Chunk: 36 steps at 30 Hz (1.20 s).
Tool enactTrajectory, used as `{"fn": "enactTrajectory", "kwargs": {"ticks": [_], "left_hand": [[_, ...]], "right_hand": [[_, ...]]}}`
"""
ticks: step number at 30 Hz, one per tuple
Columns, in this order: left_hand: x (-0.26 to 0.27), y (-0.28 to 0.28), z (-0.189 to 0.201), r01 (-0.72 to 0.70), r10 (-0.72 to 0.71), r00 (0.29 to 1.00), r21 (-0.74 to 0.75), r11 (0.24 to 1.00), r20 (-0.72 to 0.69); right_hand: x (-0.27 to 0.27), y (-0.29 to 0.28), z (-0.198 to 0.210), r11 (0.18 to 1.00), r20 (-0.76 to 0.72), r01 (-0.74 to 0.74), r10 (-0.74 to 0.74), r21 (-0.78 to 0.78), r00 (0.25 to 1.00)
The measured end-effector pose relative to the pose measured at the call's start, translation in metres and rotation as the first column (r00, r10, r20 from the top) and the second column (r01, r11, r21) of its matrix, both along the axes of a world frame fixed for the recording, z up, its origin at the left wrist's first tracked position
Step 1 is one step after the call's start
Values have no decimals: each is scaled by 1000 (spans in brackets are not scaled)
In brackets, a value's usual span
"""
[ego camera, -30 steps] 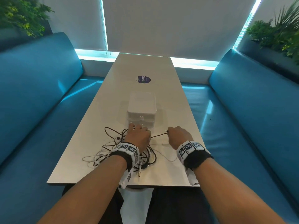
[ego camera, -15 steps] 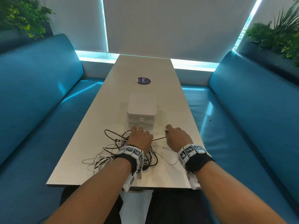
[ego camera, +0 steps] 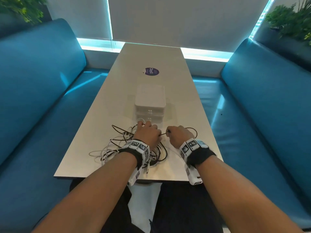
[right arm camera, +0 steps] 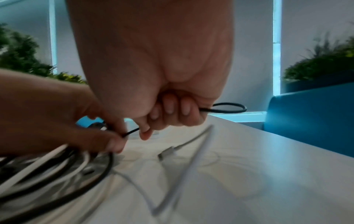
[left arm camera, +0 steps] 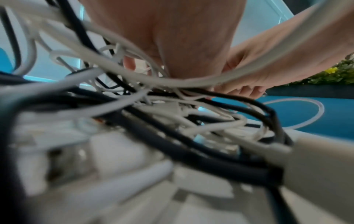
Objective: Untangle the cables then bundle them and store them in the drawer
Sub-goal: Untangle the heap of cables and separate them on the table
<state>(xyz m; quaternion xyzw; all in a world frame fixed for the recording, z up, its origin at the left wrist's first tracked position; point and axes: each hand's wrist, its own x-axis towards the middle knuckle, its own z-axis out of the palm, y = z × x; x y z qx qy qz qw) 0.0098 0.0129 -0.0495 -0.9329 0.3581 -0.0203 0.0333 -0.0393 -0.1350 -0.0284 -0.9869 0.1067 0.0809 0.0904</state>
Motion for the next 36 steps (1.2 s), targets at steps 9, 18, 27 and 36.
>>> {"fn": "enactTrajectory", "kwargs": {"ticks": [9,18,27,36], "left_hand": [[1,3,0,-15,11,994,35,999,112],[-4,-3,3,-46,42,996,44,998,78],[-6,2,5,-14,14,993,5,1000,115],[4,5,8,-33,22,994,100,994,104]], "right_hand": [[-15,-51,-2,958,19,286,-286,-15,958],[-6,-1,-8,995,88,-37,45,-92,995],[0,5,-3,996,61,-85,85,-1,995],[-15,-55,13,974,100,223,-217,-50,971]]}}
